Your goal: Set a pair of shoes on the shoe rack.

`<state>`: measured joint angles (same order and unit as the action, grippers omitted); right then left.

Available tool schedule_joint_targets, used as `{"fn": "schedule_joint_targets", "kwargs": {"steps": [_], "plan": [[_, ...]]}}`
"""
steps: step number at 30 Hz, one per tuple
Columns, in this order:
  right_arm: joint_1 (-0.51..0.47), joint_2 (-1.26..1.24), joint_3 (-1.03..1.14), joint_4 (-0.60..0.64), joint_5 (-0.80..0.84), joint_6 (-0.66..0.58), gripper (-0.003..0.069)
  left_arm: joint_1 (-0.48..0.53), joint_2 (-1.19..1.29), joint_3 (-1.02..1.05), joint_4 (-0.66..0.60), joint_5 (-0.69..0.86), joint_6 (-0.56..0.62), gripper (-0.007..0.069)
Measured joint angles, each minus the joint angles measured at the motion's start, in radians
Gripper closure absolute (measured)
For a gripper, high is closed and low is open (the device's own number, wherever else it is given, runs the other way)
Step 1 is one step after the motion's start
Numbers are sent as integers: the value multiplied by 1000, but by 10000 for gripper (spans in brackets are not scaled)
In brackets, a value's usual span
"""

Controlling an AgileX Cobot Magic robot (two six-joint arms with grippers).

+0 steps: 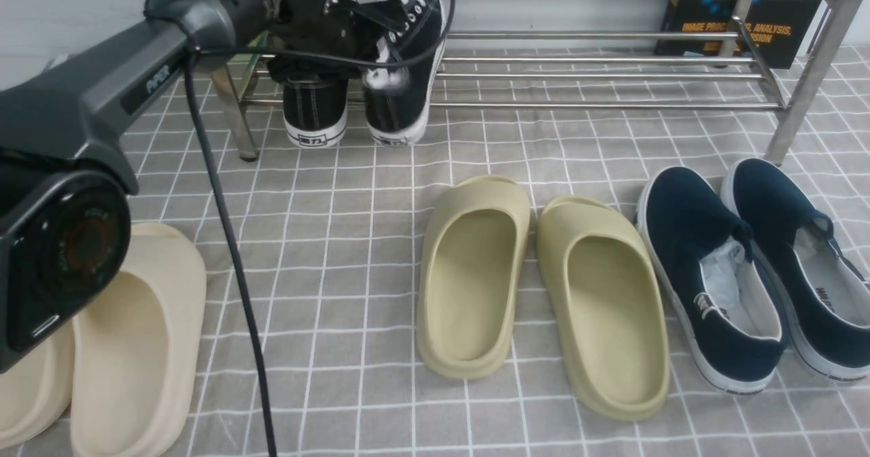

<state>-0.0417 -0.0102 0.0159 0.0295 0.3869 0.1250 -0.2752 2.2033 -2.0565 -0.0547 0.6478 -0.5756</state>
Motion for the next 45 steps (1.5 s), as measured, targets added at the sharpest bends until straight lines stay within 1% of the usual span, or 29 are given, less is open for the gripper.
{"fn": "schedule_joint_targets", "kwargs": {"steps": [3,6,7,10,11,12,13,14,15,17,19,21,22,25,27,28,32,35,36,37,40,45], "plan": [[0,0,0,0,0,0,420,0,-33,0,-1,50,22,384],[0,0,0,0,0,0,420,-1,-80,0,-2,88,63,384],[0,0,0,0,0,0,420,-1,-134,0,3,130,112,400],[0,0,0,0,0,0,420,-1,-215,0,24,175,157,429],[0,0,0,0,0,0,420,-1,-290,-1,55,222,185,466],[0,0,0,0,0,0,420,-1,-298,-2,55,227,186,470],[0,0,0,0,0,0,420,-1,-376,-4,99,278,195,514],[0,0,0,0,0,0,420,-1,-412,-6,120,302,198,534],[0,0,0,0,0,0,420,-1,-420,-6,125,308,198,539],[0,0,0,0,0,0,420,-1,-526,-7,189,394,203,600],[0,0,0,0,0,0,420,-1,-622,15,224,453,203,638],[0,0,0,0,0,0,420,-1,-667,40,240,478,204,638],[0,0,0,0,0,0,420,-1,-753,104,266,506,204,638],[0,0,0,0,0,0,420,-1,-897,291,285,512,195,638],[0,0,0,0,0,0,420,-1,-998,414,283,486,175,638],[0,0,0,0,0,0,420,-1,-1069,528,277,459,162,638],[0,0,0,0,0,0,420,-1,-1240,745,249,388,148,638],[0,0,0,0,0,0,420,-1,-1450,971,237,340,133,638],[0,0,0,0,0,0,420,-1,-1450,980,237,340,133,638],[0,0,0,0,0,0,420,-1,-1508,1034,236,340,131,638],[0,0,0,0,0,0,420,-1,-1583,1107,232,354,130,638],[0,0,0,0,0,0,420,-1,-1650,1125,190,462,128,638]]}}
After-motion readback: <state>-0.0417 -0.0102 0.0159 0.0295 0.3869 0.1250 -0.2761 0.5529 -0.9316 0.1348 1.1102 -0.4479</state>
